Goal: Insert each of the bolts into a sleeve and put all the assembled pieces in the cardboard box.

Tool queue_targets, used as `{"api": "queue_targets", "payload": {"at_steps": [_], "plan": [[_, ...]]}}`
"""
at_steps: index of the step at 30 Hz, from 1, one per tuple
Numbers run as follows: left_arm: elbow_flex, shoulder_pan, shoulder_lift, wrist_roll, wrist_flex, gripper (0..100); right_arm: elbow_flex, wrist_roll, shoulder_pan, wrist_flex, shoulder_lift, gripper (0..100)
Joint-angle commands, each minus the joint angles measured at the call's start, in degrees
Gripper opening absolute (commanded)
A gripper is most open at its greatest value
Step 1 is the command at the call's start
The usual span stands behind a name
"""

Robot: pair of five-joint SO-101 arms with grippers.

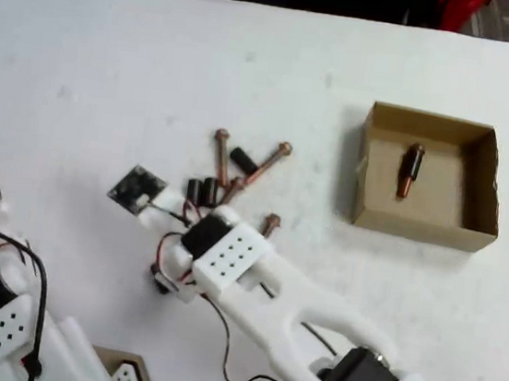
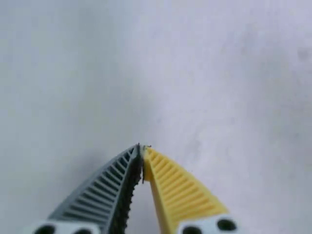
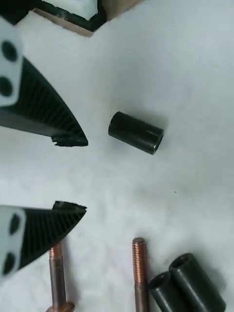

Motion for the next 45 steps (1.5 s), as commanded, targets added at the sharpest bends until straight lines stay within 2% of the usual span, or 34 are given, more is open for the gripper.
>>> {"api": "queue_targets", "payload": {"at_steps": [1, 13, 17, 22, 26, 35, 45], "plan": [[-2.37, -2.33, -1.10, -0.53, 0.09, 5, -2.29, -2.99, -1.27, -1.01, -0.66, 17.3], [-3.60, -9.98, -1.19, -0.53, 0.09, 5, -2.20, -13.89, -2.59, -5.05, -0.22, 17.3], [-3.60, -10.33, -1.19, -0.53, 0.09, 5, -1.85, -16.18, -3.30, -6.55, -0.22, 17.0], [-3.60, -10.95, -1.19, -0.53, 0.09, 5, 0.26, -17.41, -4.88, -10.51, -0.13, 17.0], [-3.60, -13.14, -1.19, -0.44, -1.41, 5, 0.09, -17.85, -4.97, -10.95, 1.63, 17.0], [-3.60, -13.41, -1.19, -0.44, -1.49, 5, -3.87, -18.46, -5.49, -11.47, 11.74, 17.0], [-3.60, -13.23, -1.19, -0.44, -1.49, 5, -3.87, -18.46, -9.19, -11.82, 12.53, 17.0]]}}
